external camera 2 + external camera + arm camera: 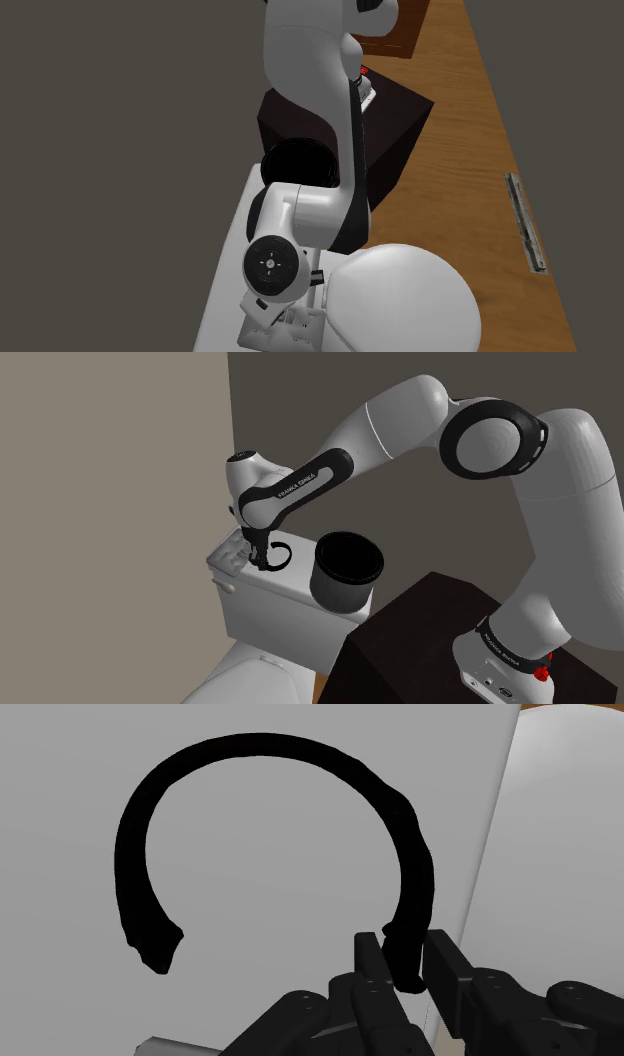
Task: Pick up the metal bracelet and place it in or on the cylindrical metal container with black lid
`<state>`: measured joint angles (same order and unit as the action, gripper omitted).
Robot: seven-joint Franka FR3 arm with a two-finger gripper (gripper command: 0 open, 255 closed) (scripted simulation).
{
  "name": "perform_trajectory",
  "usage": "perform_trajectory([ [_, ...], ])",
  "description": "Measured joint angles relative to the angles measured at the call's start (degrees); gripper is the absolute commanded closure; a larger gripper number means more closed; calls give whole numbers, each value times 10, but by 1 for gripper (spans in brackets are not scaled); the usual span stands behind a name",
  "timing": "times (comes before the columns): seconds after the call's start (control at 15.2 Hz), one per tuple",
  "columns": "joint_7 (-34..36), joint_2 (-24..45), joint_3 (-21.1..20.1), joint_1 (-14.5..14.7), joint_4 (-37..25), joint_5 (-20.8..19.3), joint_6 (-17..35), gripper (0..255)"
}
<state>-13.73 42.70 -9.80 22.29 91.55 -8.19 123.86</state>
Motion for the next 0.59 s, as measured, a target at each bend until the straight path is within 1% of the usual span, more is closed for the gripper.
perform_trajectory([
  [0.26,0,-2,0,0,0,0,-2,255],
  [0.59,-2,-26,-3,-2,3,4,-23,255],
])
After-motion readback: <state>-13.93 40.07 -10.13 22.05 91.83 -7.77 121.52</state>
